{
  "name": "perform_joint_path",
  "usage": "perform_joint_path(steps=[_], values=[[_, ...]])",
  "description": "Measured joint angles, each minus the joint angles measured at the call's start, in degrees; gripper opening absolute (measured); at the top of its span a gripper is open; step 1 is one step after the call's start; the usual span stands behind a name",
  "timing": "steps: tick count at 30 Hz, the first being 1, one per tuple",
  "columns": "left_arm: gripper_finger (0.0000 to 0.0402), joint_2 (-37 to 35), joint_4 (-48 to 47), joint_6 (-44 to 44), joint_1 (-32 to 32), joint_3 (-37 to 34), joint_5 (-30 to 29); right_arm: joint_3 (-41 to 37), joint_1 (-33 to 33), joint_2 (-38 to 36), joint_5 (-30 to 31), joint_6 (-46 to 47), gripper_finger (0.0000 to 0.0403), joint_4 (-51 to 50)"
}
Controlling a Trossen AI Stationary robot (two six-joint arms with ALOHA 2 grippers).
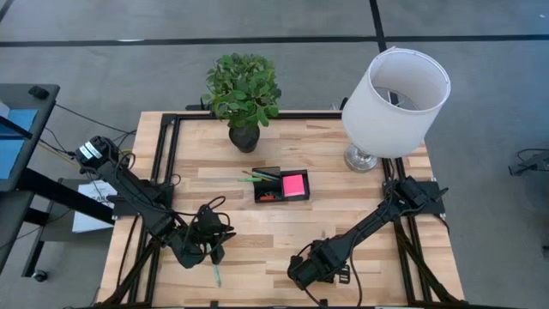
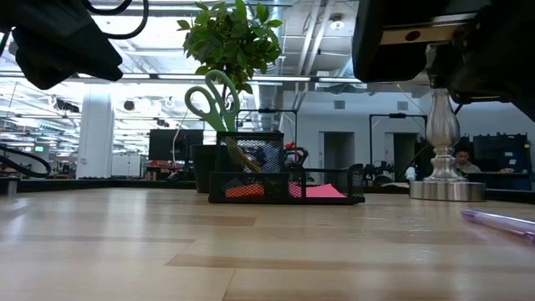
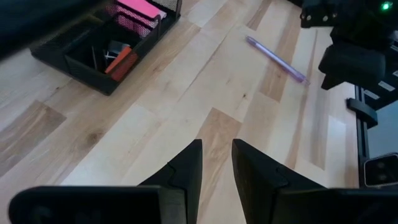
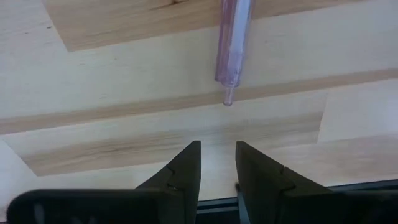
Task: Pick and place office supplies into organizer
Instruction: Put the purple pen into the black desk organizer
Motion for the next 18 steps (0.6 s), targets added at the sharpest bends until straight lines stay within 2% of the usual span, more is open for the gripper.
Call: perform_joint_path(steps=[15,18], values=[[0.0080,0.0,0.0,0.0,0.0,0.0,0.7,0.0,-0.1,0.1,0.2,0.9,0.0094,-2.2],[0.0080,0.0,0.1,0.0,0.0,0.0,0.7,-0.1,-0.3,2.6,0.5,0.7,0.0089,-0.9]])
